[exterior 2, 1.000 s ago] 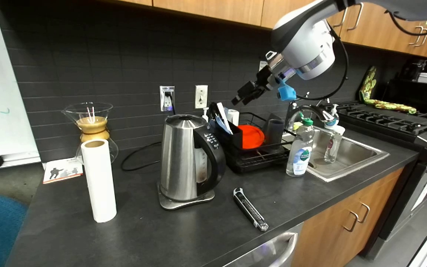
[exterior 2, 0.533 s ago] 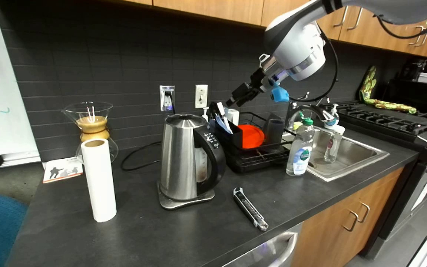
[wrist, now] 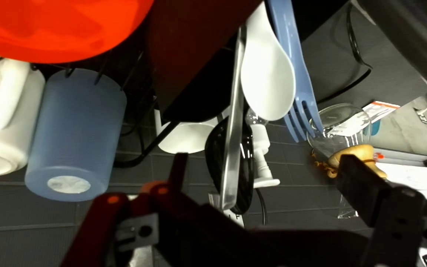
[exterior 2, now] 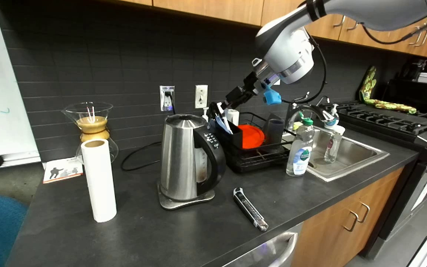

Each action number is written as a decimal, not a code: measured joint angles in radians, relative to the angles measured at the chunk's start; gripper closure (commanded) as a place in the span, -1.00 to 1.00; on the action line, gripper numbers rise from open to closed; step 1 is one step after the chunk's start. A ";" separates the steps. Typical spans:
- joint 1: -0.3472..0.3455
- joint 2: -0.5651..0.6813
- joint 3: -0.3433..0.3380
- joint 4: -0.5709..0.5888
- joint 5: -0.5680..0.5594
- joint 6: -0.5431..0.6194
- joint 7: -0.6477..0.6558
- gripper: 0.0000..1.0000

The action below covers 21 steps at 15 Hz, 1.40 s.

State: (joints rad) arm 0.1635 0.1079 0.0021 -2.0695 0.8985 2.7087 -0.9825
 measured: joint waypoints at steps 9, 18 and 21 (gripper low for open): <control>-0.010 0.070 0.000 0.086 0.008 -0.027 -0.017 -1.00; -0.013 0.101 0.004 0.124 0.071 -0.065 -0.067 -1.00; -0.013 0.101 0.009 0.124 0.095 -0.076 -0.086 -1.00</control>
State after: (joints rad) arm 0.1508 0.2087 0.0107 -1.9454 0.9933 2.6330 -1.0689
